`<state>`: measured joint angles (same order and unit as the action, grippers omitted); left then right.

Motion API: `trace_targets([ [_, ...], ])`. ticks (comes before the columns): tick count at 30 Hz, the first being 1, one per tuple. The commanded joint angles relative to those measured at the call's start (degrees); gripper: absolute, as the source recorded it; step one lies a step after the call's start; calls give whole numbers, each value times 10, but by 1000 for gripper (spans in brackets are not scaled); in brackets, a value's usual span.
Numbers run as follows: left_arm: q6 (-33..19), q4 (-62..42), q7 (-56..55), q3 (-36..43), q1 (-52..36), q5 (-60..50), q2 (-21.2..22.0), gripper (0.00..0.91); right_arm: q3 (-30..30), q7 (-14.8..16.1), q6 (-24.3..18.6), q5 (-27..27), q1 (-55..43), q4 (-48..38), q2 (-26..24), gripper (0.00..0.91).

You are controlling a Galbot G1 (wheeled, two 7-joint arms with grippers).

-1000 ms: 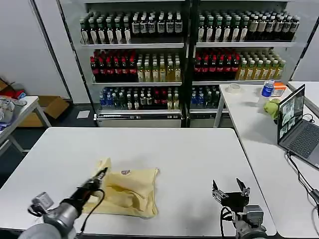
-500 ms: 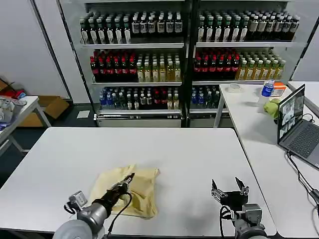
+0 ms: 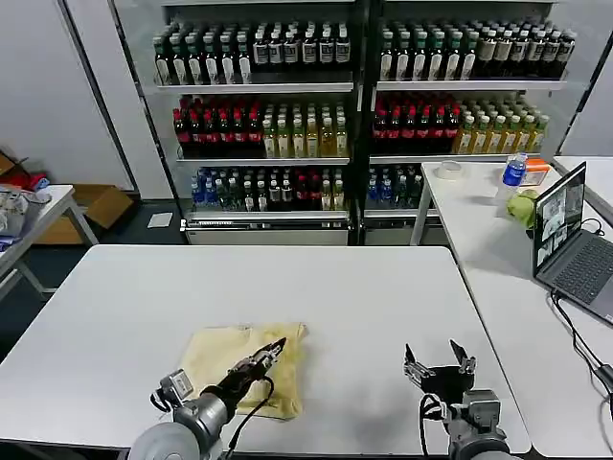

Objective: Fold and organize the clothes.

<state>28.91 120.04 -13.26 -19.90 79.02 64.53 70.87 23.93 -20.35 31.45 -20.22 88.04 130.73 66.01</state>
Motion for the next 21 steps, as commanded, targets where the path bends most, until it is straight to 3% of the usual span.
trace_targets([
  [1, 0, 11, 10, -44, 10, 39, -10, 907, -3, 1, -1, 0, -3, -2, 2, 907],
  [6, 2, 18, 11, -127, 37, 53, -58, 907, -5, 2, -1, 0, -7, -5, 5, 907],
  [14, 15, -9, 26, -241, 81, 57, -94, 907, -6, 3, -1, -6, -19, -7, 7, 907],
  [21, 41, -58, 54, -277, 90, 65, -132, 907, 2, 3, -1, -13, -23, -9, 5, 907],
])
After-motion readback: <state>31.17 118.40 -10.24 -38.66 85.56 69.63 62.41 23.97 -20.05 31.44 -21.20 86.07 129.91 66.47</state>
